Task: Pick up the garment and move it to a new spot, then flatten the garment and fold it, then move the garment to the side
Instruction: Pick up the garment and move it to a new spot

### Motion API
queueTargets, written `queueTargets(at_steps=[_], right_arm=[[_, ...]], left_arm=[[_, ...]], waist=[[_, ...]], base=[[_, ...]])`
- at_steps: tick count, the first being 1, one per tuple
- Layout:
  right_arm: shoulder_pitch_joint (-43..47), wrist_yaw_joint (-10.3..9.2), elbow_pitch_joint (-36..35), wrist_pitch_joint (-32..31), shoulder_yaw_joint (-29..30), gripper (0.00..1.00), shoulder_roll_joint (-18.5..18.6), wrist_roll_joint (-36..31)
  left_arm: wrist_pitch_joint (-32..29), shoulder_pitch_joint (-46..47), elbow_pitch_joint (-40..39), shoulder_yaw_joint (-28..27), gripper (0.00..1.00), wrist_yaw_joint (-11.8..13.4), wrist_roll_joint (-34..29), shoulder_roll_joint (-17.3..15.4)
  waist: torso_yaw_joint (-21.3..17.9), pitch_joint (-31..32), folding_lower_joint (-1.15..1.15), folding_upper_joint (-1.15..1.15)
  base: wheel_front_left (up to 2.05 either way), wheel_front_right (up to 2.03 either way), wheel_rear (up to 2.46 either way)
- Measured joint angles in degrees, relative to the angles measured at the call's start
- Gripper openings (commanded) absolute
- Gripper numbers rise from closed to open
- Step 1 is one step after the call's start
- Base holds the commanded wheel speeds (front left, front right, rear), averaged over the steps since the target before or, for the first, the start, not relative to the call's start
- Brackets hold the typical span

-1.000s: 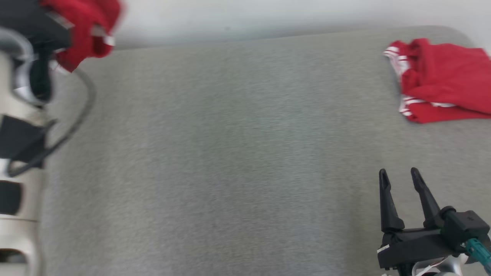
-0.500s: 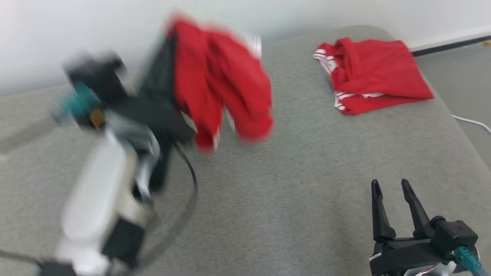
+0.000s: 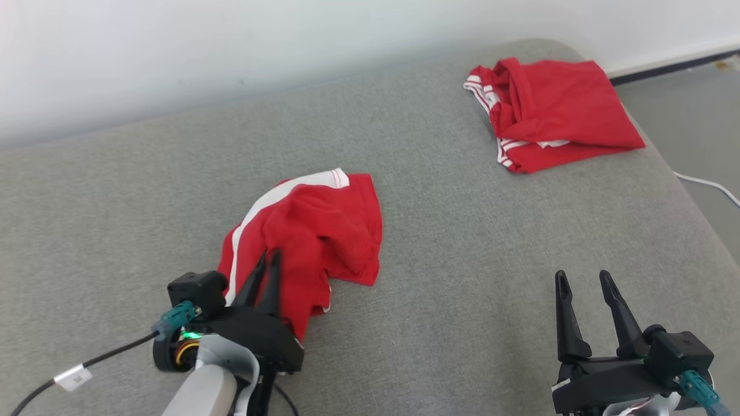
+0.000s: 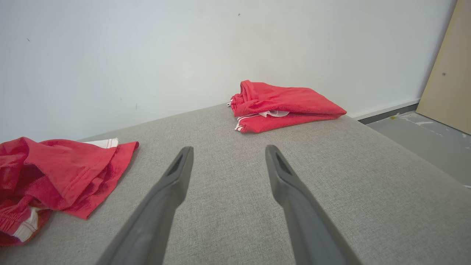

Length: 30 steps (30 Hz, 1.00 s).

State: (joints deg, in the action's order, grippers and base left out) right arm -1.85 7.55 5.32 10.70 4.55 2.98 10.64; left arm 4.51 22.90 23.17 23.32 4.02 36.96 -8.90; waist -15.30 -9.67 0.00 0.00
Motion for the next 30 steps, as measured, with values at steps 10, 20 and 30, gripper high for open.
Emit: queueTargets(at_steps=[10,20,30], right_arm=[[1.9,0.00,-0.4,-0.6,1.2,1.00,0.0,-0.7],[4.1,0.00,-1.5,-1.4,1.7,1.00,0.0,-0.8],[6.4,0.00,-2.3,-1.9,2.4,1.00,-0.1,-0.8]], left_arm=[[7.6,2.1,-6.0,-1.1,1.00,-0.2,-4.0,-3.2],[10.0,-6.1,-14.5,-6.3,1.00,5.6,-9.9,-11.8],[10.3,-18.3,-22.5,-11.3,1.00,9.4,-9.9,-15.9]], waist=[[3.5,4.4,-0.01,0.00],[8.0,9.1,-0.01,0.01],[11.6,12.8,-0.01,0.00]], base=[[0.00,0.00,0.00],[0.00,0.00,0.00],[0.00,0.00,0.00]])
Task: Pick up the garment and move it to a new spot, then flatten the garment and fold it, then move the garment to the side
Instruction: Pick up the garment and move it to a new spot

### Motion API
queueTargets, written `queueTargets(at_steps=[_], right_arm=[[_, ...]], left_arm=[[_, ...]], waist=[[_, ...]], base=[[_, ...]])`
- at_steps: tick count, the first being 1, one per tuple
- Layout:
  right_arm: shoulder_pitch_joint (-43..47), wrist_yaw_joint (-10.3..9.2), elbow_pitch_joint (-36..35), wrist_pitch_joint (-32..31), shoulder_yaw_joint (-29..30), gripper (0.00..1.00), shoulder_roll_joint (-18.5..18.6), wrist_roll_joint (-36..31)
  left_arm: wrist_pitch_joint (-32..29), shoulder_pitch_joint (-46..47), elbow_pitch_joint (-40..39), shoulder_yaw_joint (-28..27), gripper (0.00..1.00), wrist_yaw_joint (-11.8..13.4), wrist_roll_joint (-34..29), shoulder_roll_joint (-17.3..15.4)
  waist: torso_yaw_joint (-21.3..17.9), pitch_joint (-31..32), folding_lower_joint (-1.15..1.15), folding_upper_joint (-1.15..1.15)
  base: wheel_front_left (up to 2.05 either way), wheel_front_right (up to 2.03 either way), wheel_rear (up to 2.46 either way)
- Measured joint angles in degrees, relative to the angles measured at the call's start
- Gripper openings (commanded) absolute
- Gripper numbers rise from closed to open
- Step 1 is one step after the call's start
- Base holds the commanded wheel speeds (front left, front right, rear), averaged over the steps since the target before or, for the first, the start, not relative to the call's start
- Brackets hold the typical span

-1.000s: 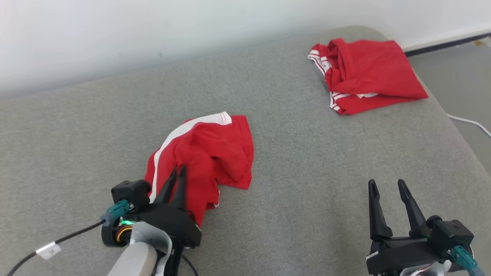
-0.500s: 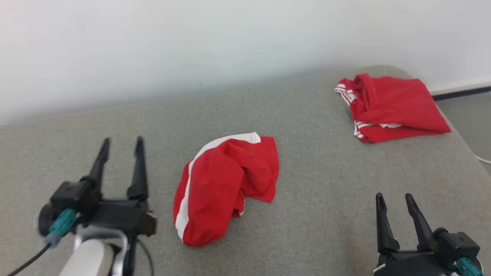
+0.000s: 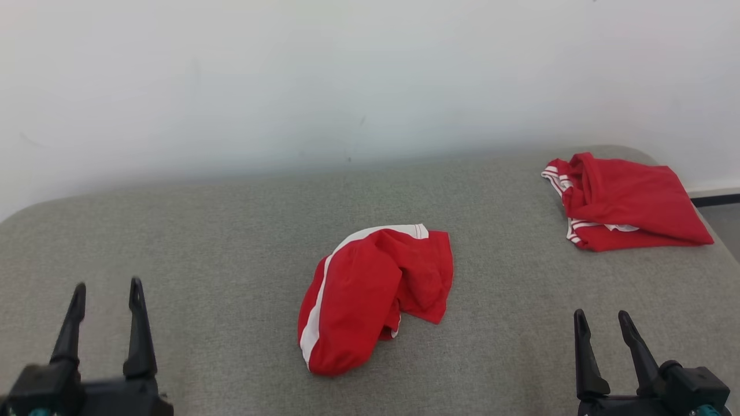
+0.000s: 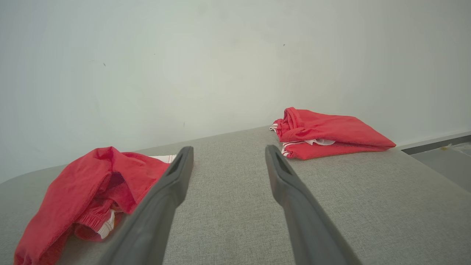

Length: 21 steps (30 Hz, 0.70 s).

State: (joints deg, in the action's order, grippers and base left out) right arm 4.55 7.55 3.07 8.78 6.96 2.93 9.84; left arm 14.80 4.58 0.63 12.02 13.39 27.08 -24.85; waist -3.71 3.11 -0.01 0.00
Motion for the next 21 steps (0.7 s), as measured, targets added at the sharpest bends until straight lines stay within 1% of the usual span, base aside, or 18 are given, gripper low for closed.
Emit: queueTargets(at_steps=[3,8,16,19,21], right_arm=[[0.5,0.00,-0.2,-0.2,0.2,1.00,0.0,0.0],[0.8,0.00,-0.3,-0.3,0.3,1.00,0.0,0.0],[1.4,0.00,-0.3,-0.4,0.5,1.00,0.0,0.3],[1.9,0.00,-0.3,-0.2,0.8,1.00,0.0,0.6],[2.1,0.00,-0.3,-0.2,0.9,1.00,0.0,0.7]], left_arm=[[0.0,-3.4,-0.5,-0.1,1.00,0.7,-0.4,-1.0],[-0.5,-6.5,-1.3,0.7,1.00,0.7,-1.9,-2.7],[-0.2,-10.7,-4.2,0.2,1.00,0.8,-1.9,-2.8],[-0.2,-11.7,-4.7,0.4,1.00,1.4,-3.5,-3.9],[-0.3,-11.9,-5.2,0.5,1.00,2.3,-4.0,-4.0]], waist=[[0.7,0.7,0.00,0.00],[1.3,1.5,0.00,0.00],[1.8,2.1,0.01,0.00],[2.1,2.2,0.00,0.00],[2.3,2.3,0.00,0.00]], base=[[0.00,0.00,0.00],[0.00,0.00,0.00],[0.00,0.00,0.00],[0.00,0.00,0.00],[0.00,0.00,0.00]])
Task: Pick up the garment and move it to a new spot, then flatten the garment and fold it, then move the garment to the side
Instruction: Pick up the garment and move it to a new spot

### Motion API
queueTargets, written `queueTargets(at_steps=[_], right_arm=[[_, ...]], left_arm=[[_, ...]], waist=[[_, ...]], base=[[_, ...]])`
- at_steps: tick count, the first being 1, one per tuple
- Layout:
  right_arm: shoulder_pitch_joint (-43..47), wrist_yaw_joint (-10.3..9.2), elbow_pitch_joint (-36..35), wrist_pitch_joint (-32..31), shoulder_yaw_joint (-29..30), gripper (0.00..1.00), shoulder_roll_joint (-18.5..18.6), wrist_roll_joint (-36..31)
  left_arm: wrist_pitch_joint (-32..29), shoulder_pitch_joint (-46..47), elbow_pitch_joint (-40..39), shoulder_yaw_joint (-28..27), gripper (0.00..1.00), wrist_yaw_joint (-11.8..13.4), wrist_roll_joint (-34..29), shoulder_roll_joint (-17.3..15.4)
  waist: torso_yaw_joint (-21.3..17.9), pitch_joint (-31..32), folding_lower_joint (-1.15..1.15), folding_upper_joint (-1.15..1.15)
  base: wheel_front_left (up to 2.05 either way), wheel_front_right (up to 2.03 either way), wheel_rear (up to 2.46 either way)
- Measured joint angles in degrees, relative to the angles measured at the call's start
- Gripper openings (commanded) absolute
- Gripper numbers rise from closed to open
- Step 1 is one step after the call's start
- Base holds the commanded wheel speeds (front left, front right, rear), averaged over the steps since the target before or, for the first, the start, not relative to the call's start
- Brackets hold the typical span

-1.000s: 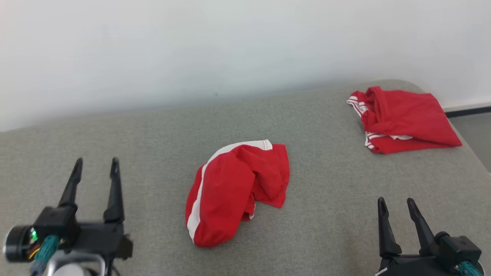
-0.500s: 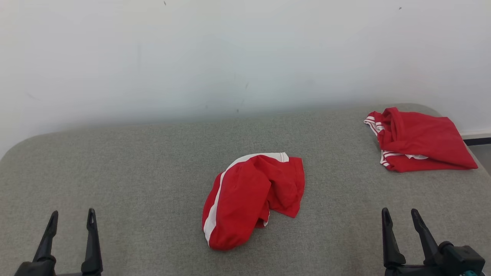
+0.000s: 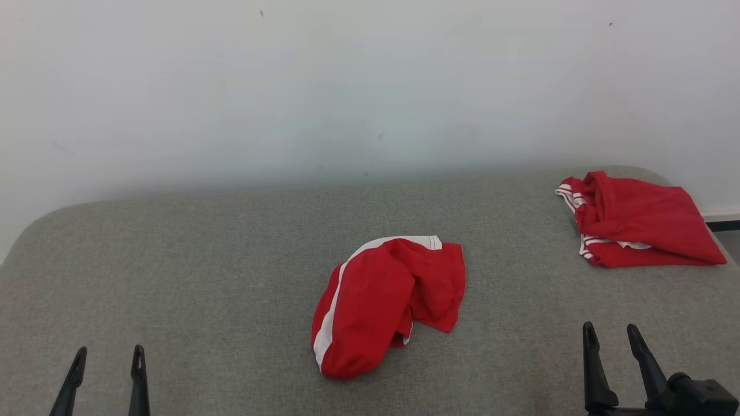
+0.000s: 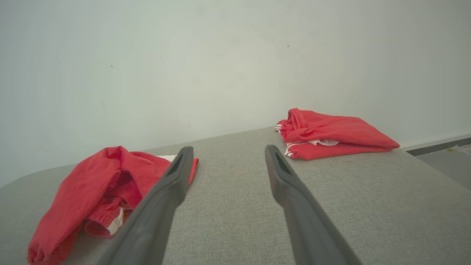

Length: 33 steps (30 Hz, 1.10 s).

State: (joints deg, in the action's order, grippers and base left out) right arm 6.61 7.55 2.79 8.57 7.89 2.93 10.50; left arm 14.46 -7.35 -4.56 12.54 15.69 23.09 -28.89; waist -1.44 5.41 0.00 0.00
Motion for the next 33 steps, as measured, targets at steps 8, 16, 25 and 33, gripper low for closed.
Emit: queueTargets(at_steps=[8,16,25,33], right_arm=[[0.3,0.00,-0.3,-0.3,-0.2,1.00,0.0,0.1],[0.4,0.00,-1.6,-1.1,-0.7,1.00,0.0,-0.1],[1.0,0.00,-3.6,-2.6,-1.1,1.00,0.0,-0.7],[1.4,0.00,-4.7,-3.5,-1.2,1.00,0.0,-1.0]], left_arm=[[-3.5,-0.9,-2.5,1.4,1.00,2.8,-3.8,-1.6],[-6.6,-0.8,-4.4,2.8,1.00,3.6,-5.0,-2.0],[-8.5,-0.8,-5.4,3.1,1.00,3.6,-3.7,-1.8],[-8.6,-0.9,-5.5,2.8,1.00,4.1,-2.9,-1.6]], waist=[[0.7,0.1,0.00,0.00],[0.9,0.0,0.00,0.00],[0.9,-0.1,0.00,0.00],[0.9,-0.3,0.00,0.00]], base=[[0.00,0.00,0.00],[0.00,0.00,0.00],[0.00,0.00,0.00],[0.00,0.00,0.00]])
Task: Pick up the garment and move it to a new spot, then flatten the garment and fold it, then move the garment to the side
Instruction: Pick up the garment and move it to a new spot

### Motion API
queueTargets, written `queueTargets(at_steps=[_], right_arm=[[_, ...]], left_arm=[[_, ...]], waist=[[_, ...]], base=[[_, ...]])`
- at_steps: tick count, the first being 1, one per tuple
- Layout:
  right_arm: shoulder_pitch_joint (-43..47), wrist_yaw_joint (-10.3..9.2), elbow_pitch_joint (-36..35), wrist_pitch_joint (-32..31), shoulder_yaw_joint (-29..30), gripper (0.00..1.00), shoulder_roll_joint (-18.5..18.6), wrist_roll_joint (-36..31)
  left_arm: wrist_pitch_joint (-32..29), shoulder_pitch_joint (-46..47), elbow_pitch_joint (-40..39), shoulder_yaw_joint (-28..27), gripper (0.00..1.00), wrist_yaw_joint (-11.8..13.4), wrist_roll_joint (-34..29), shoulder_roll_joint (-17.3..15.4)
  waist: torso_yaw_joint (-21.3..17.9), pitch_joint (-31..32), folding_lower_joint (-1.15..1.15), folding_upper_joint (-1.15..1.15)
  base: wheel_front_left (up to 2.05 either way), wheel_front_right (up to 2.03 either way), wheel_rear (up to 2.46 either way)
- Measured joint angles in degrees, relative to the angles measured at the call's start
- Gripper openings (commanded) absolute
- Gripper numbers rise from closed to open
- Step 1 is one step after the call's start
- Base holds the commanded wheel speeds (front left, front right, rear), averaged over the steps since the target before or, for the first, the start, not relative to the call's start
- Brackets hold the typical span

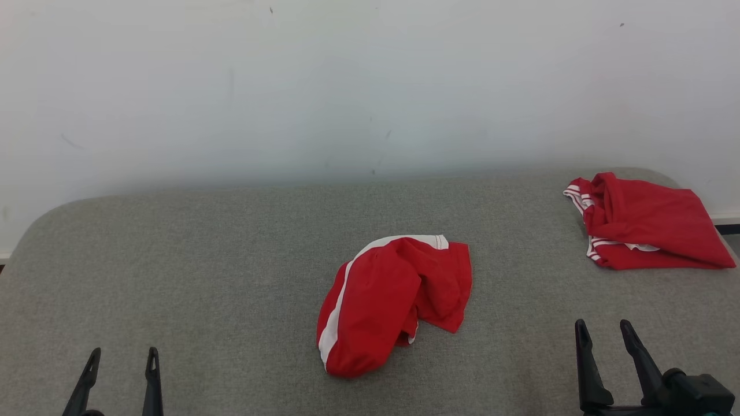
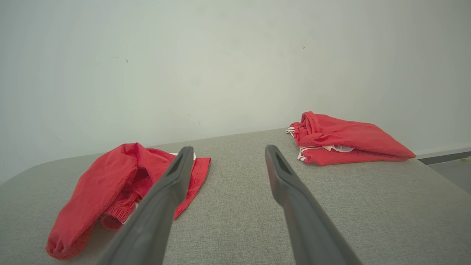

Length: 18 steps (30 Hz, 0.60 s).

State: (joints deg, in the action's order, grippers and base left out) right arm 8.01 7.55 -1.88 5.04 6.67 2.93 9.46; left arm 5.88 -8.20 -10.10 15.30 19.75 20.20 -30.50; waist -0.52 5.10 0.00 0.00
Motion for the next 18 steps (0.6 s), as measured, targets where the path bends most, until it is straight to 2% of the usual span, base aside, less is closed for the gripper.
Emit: queueTargets(at_steps=[18], right_arm=[[0.4,0.00,-1.1,-1.0,0.0,1.00,0.0,-0.3]], left_arm=[[0.1,0.0,0.1,0.0,1.00,0.2,0.8,0.0]], waist=[[-0.1,-0.1,0.00,0.00]], base=[[0.00,0.00,0.00]])
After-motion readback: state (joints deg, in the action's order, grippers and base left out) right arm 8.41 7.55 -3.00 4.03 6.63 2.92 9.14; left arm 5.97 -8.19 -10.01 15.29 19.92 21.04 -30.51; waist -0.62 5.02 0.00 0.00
